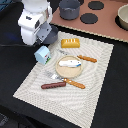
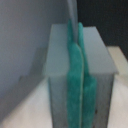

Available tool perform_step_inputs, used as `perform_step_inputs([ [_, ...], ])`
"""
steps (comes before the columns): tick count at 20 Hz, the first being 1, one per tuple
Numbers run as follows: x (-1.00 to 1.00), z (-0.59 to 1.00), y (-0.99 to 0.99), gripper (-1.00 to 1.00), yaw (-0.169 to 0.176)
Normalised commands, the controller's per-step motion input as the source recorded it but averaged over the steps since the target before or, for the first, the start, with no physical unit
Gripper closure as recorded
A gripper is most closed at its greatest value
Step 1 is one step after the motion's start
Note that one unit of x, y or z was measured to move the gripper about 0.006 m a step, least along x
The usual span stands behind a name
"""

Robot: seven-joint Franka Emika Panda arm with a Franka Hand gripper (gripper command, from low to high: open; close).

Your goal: Interact with the objects in diverse but meaningful ways.

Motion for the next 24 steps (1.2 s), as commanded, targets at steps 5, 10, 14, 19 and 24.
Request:
perform_step_inputs([
  [5,-0.11,0.81,-0.01,-1.00,0.020],
  [10,-0.13,0.88,0.08,-1.00,0.030],
  [14,-0.24,0.72,0.32,-1.00,0.048],
  [19,-0.38,0.46,0.63,-1.00,0.066],
  [24,-0.49,0.22,0.74,-1.00,0.054],
])
